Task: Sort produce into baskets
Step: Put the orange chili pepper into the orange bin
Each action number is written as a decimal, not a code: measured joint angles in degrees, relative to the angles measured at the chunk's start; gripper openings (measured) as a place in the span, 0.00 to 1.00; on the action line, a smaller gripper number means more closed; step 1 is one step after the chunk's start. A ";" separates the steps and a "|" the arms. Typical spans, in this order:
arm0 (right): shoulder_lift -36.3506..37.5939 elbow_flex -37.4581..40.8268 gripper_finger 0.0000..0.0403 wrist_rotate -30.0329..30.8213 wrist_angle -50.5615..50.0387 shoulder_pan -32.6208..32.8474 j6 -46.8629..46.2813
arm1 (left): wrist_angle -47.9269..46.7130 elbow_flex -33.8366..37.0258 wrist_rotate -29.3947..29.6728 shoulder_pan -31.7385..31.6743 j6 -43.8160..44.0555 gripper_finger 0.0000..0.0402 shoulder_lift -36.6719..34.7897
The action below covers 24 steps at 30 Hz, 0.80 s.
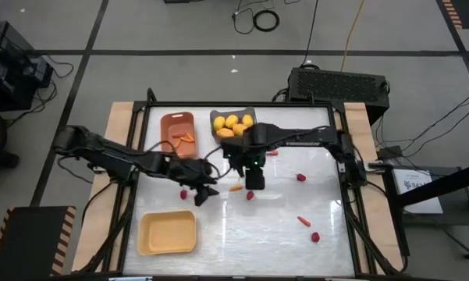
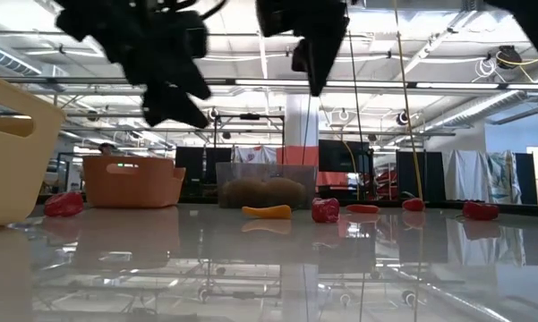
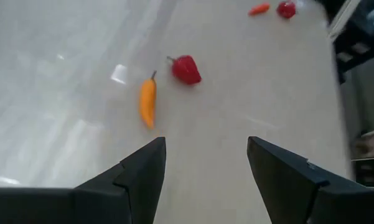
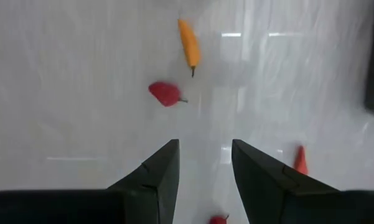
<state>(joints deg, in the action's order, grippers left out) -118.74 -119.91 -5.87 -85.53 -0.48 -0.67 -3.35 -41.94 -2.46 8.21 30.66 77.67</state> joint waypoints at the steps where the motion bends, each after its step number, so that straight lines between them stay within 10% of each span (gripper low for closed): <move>1: 1.93 3.31 0.35 0.02 1.64 0.42 -0.25 | -0.15 -1.59 1.15 0.19 -1.82 0.58 2.17; 13: 35.40 53.26 0.35 -0.24 23.81 8.52 -35.99 | -0.41 -17.11 4.68 -0.23 -18.05 0.58 20.08; 24: 43.27 73.69 0.35 -0.12 41.08 24.66 -69.17 | -0.09 -20.43 4.85 -3.80 -20.70 0.58 24.38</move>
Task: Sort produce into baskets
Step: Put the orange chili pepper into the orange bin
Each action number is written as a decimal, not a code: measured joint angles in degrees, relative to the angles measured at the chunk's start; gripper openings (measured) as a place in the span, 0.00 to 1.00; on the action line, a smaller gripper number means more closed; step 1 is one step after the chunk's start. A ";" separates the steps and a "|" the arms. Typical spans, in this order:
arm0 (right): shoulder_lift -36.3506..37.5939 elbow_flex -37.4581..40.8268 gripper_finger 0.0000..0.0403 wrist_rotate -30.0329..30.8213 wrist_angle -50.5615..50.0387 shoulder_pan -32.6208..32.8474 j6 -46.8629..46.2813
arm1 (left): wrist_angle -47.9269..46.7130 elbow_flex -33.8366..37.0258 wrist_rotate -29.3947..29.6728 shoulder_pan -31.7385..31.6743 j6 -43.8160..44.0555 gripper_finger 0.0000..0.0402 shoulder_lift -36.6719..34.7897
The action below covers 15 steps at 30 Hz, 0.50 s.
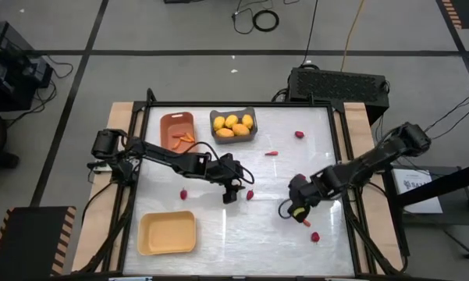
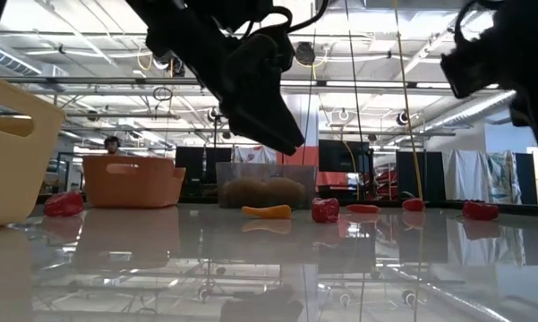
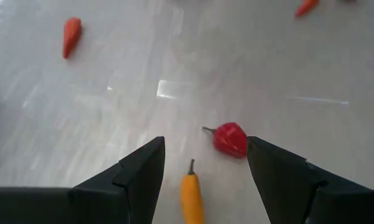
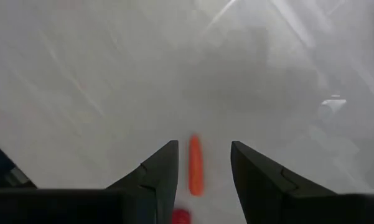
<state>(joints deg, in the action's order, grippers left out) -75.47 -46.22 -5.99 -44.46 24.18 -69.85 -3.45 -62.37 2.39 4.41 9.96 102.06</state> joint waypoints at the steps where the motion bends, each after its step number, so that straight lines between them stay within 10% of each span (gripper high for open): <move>1: -0.65 0.35 0.35 0.33 0.96 1.04 -0.91 | 0.12 0.00 0.02 -0.27 0.00 0.58 -0.01; 15: -9.95 0.41 0.35 2.68 4.96 9.72 -7.88 | -0.08 0.00 -0.79 -0.75 0.07 0.58 -0.02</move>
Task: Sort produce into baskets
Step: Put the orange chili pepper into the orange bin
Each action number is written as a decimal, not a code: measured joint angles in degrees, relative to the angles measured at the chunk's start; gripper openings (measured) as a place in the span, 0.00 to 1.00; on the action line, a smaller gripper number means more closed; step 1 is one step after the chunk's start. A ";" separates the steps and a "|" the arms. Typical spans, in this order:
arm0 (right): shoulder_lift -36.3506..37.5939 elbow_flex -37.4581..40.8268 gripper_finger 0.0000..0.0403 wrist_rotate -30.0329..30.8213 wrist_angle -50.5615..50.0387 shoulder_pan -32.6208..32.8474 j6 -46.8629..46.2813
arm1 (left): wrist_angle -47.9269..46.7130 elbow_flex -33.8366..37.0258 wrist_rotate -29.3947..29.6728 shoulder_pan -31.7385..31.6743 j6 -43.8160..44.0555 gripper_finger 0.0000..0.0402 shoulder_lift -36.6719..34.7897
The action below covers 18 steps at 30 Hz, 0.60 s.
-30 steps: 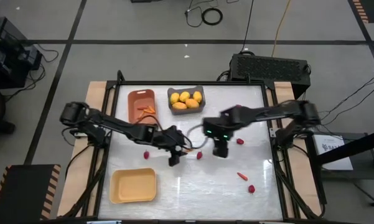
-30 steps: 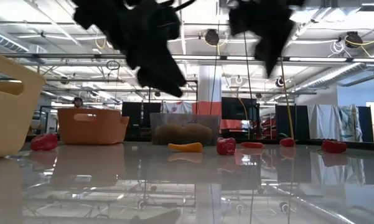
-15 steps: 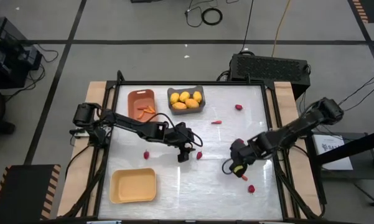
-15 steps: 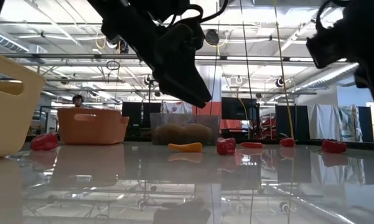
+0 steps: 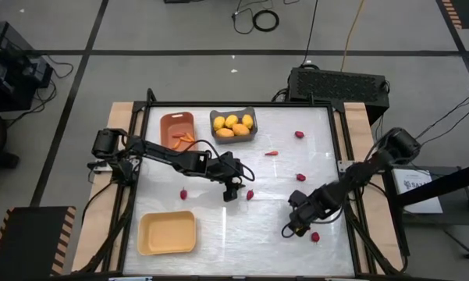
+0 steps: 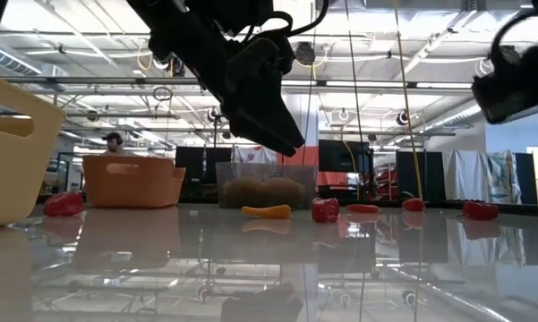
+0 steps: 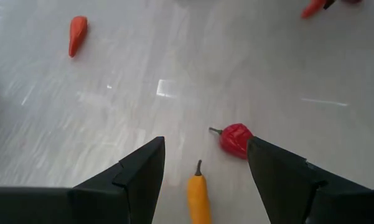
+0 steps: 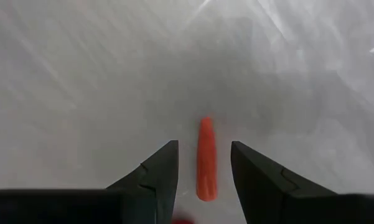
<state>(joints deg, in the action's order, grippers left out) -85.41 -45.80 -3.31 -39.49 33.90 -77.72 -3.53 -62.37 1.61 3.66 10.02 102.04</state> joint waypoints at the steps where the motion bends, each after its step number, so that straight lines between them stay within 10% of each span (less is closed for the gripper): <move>1: -0.68 0.00 0.35 0.00 0.04 0.36 -0.58 | 0.00 0.00 0.00 0.02 0.01 0.58 0.00; 18: -5.61 -0.17 0.16 0.52 1.26 1.33 -1.32 | -4.71 -0.06 0.01 -1.37 4.68 0.58 -1.37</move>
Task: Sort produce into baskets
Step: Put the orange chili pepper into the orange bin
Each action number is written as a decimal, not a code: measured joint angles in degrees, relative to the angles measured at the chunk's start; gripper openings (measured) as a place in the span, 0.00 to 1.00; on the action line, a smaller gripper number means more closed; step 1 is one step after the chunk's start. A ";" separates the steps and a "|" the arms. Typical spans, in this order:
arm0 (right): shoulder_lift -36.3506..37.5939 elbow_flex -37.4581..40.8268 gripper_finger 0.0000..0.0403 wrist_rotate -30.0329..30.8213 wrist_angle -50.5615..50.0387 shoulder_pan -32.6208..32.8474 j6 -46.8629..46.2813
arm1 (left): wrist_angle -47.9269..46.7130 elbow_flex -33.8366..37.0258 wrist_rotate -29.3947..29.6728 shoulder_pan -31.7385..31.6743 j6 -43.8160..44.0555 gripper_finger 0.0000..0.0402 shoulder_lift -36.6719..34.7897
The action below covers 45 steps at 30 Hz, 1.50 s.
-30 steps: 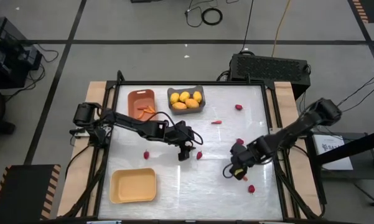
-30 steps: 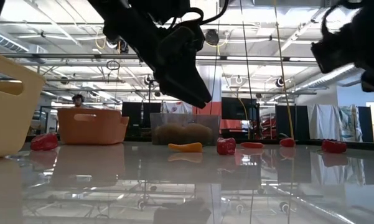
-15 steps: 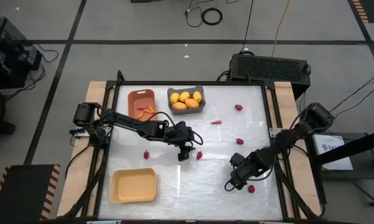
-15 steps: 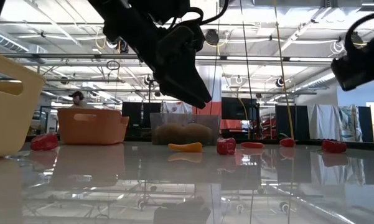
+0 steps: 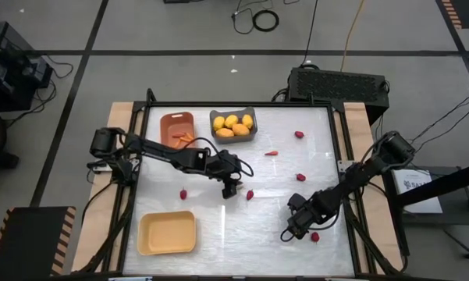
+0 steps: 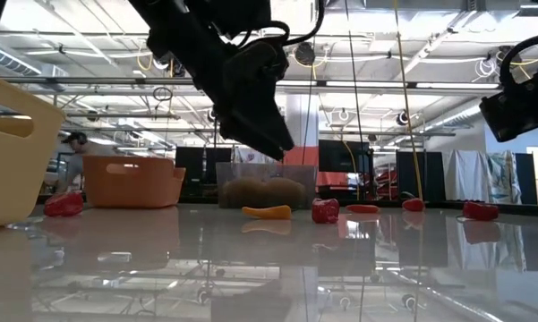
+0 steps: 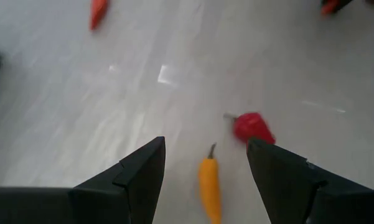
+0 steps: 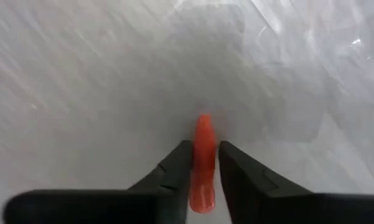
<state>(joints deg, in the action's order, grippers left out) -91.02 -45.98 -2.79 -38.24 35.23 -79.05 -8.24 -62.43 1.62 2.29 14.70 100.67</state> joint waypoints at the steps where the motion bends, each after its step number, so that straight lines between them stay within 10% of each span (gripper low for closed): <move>1: -0.01 0.00 0.13 0.08 0.03 -0.26 0.04 | -1.20 -0.01 0.02 -0.28 0.00 0.58 -0.54; 11: -0.37 -4.98 0.06 7.18 1.01 -7.44 10.55 | -17.53 -0.01 0.76 -2.67 2.85 0.58 -13.12; 27: -1.90 -21.42 0.03 13.31 27.27 -34.89 51.71 | -55.83 1.47 24.54 0.06 8.24 0.58 -35.85; 45: -38.70 -61.19 0.03 -2.08 39.18 -47.63 61.61 | -55.46 11.68 23.56 -0.03 13.54 0.58 -44.90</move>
<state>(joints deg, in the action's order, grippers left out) -129.72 -107.17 -4.86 0.94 -12.40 -17.43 -63.70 -50.74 25.18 2.26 28.24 55.77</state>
